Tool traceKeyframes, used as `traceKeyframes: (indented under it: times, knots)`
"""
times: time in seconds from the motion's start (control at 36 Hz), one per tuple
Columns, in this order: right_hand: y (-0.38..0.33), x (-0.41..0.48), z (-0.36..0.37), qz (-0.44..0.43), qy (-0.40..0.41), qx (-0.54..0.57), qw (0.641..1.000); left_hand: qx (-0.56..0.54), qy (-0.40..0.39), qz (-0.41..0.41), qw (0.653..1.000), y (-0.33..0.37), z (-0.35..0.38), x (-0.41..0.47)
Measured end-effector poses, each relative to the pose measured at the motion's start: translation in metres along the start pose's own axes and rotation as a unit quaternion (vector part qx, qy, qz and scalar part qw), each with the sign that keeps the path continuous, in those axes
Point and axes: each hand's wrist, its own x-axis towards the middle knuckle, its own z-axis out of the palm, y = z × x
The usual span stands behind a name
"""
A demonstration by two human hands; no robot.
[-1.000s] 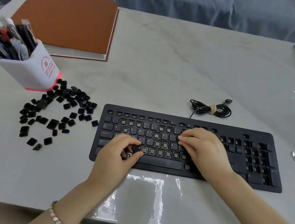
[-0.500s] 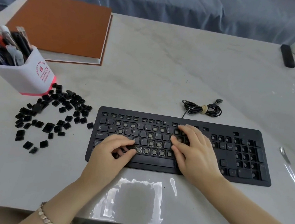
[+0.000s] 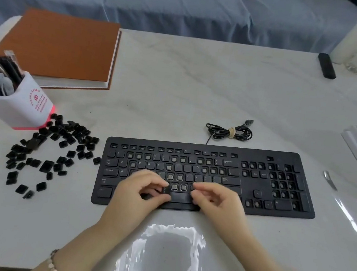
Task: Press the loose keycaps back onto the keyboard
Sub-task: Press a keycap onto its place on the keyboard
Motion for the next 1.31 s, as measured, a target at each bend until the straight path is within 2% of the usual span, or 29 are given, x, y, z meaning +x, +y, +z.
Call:
traceKeyframes:
  times: [0.11, 0.28, 0.39, 0.47, 0.58, 0.69, 0.83, 1.08, 1.31]
  knots:
    - [-0.006, -0.004, 0.002, 0.060, -0.035, 0.107, 0.992, 0.032, -0.062, 0.068, 0.995, 0.003, 0.015, 0.003]
    - [-0.008, -0.001, -0.006, 0.082, -0.059, 0.139, 0.985, 0.042, -0.093, 0.098, 0.990, 0.005, 0.028, 0.007]
    - [-0.008, 0.003, -0.019, 0.064, -0.056, 0.105, 0.991, 0.074, -0.098, 0.122, 0.985, 0.002, 0.031, 0.010]
    - [-0.010, 0.008, -0.041, 0.043, -0.002, 0.099, 0.994, 0.143, -0.048, 0.157, 0.976, -0.004, 0.031, 0.013]
    - [-0.011, 0.014, -0.076, 0.024, 0.068, 0.055, 0.996, 0.217, 0.013, 0.133, 0.967, -0.014, 0.028, 0.016]
    - [-0.009, 0.020, -0.092, 0.005, 0.092, -0.028, 0.995, 0.319, 0.024, 0.134, 0.938, -0.021, 0.029, 0.026]
    - [-0.006, 0.032, -0.088, -0.041, 0.079, -0.123, 0.988, 0.419, 0.007, 0.111, 0.901, -0.024, 0.032, 0.029]
    - [0.006, 0.055, -0.069, -0.144, 0.049, -0.265, 0.952, 0.425, 0.019, 0.122, 0.897, -0.026, 0.034, 0.030]
    - [0.014, 0.056, -0.059, -0.147, 0.041, -0.252, 0.956, 0.422, 0.029, 0.127, 0.897, -0.028, 0.035, 0.031]
